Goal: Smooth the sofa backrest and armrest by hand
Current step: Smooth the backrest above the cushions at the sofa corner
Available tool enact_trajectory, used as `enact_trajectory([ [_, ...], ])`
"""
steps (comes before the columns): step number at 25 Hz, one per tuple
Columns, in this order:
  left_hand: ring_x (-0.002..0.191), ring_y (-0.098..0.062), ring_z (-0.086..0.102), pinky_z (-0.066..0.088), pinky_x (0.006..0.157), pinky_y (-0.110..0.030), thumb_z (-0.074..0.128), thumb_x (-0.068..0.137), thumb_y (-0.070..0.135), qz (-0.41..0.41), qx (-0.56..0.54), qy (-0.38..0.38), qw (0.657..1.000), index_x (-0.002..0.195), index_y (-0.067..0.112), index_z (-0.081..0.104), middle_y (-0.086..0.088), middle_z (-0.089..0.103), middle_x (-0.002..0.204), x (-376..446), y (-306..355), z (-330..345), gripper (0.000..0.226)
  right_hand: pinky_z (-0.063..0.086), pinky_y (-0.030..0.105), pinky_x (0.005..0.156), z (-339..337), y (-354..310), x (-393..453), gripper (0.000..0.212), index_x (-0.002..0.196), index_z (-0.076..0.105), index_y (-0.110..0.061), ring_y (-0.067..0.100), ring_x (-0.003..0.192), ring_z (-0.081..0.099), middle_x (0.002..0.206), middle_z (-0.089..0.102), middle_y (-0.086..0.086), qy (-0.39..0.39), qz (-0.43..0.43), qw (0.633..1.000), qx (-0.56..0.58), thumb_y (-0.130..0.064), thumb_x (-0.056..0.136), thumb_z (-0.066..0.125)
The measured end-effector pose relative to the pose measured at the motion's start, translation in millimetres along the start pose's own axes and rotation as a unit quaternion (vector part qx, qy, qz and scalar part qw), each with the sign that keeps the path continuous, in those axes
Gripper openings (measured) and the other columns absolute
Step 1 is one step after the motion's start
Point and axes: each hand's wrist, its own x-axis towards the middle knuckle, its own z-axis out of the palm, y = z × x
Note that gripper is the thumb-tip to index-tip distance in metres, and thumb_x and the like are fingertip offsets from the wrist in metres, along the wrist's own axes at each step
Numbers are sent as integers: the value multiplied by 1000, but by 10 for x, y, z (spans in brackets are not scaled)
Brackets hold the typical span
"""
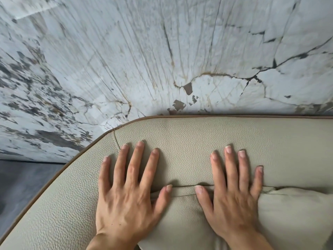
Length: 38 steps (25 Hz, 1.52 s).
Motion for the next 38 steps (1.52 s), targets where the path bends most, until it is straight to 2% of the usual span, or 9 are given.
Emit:
enact_trajectory([
  [9, 144, -34, 34, 26, 114, -61, 38, 89, 67, 12, 5, 12, 1000, 150, 23, 40, -8, 36, 158, 237, -61, 128, 75, 4, 62, 117, 164, -3, 201, 81, 155, 15, -24, 32, 150, 10, 161, 16, 8, 12, 14, 1000, 1, -60, 87, 37],
  [13, 144, -34, 34, 25, 114, -60, 37, 89, 67, 14, -1, 11, 1000, 150, 23, 39, -7, 35, 158, 259, -64, 142, 75, 2, 61, 117, 203, -11, 211, 75, 155, 14, -24, 32, 150, 10, 161, 15, 7, 27, 17, 999, 7, -61, 92, 29],
  [17, 144, -36, 33, 22, 115, -60, 34, 91, 67, 10, 5, -35, 999, 151, 23, 34, -9, 37, 157, 286, -60, 83, 74, 5, 62, 117, 180, 3, 221, 73, 155, 14, -25, 31, 150, 11, 162, 19, 8, 11, 18, 1000, -4, -62, 94, 26],
  [19, 144, -36, 32, 21, 115, -60, 29, 93, 66, 4, 5, -69, 998, 152, 22, 32, -10, 37, 157, 297, -37, 31, 74, 7, 61, 117, 106, -4, 230, 75, 155, 18, -25, 30, 150, 13, 161, 23, 6, -13, 25, 1000, -3, -62, 91, 32],
  [22, 148, -33, 23, 15, 118, -58, 18, 93, 66, 4, -4, -119, 993, 154, 23, 27, -9, 29, 161, 293, -27, -130, 75, 13, 58, 118, -153, -20, 251, 74, 152, 27, -26, 28, 149, 18, 161, 26, 4, -65, 23, 998, -11, -62, 88, 36],
  [25, 152, -30, 9, 3, 122, -52, 6, 91, 66, -9, -34, -137, 990, 156, 25, 22, -6, 17, 165, 194, -29, -320, 78, 14, 53, 119, -466, -21, 203, 71, 153, 27, -24, 27, 149, 18, 162, 23, 3, -107, 18, 994, 11, -59, 91, 27],
  [30, 145, -38, 32, 23, 116, -61, 26, 95, 55, 3, -64, -51, 997, 146, 15, 45, -15, 40, 154, -214, 0, -786, 67, 17, 54, 118, -1042, -74, -178, 69, 151, 33, -21, 28, 148, 24, 160, 27, 5, -103, 30, 994, 23, -56, 92, 26],
  [35, 146, -36, 28, 19, 117, -58, 26, 97, 53, 11, -61, -7, 998, 147, 16, 42, -14, 38, 155, -567, 44, -1417, 65, 13, 51, 118, -1800, -164, -411, 69, 152, 31, -23, 25, 149, 20, 162, 22, 3, -86, 15, 996, 13, -59, 93, 29],
  [38, 146, -37, 29, 19, 117, -59, 31, 96, 52, 13, -57, 14, 998, 147, 15, 43, -14, 39, 155, -729, 94, -2036, 64, 10, 51, 118, -2475, -247, -479, 69, 152, 30, -23, 26, 149, 19, 162, 21, 3, -64, 2, 998, 9, -58, 93, 31],
])
